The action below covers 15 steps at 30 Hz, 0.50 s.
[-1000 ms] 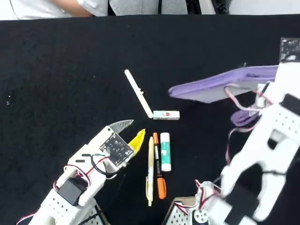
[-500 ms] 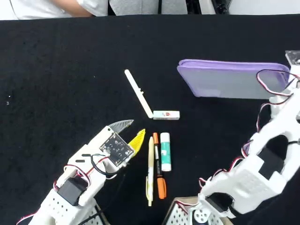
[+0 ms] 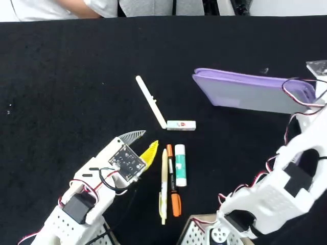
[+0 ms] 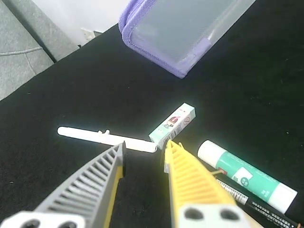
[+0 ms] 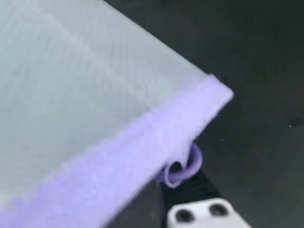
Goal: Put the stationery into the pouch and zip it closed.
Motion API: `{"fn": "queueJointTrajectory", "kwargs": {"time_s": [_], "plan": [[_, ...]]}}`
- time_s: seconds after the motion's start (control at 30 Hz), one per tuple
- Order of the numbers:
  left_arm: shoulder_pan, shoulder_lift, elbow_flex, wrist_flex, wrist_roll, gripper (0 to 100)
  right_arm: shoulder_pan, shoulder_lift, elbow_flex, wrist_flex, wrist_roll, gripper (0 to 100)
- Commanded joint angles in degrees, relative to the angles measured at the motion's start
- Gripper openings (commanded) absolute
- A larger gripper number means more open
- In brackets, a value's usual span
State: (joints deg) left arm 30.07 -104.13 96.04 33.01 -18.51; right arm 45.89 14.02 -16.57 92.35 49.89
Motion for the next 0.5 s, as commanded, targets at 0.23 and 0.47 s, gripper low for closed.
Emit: {"fn": "queueJointTrajectory", "kwargs": {"time_s": [0.23,0.47], "plan": [[0.22,0.09,1.36,0.18,-0.53,15,9.49,11.12,-2.86,-10.20,1.05,1.1],[0.22,0.09,1.36,0.18,-0.53,15,12.75,12.26,-6.29,-2.02,6.77,1.1]]}}
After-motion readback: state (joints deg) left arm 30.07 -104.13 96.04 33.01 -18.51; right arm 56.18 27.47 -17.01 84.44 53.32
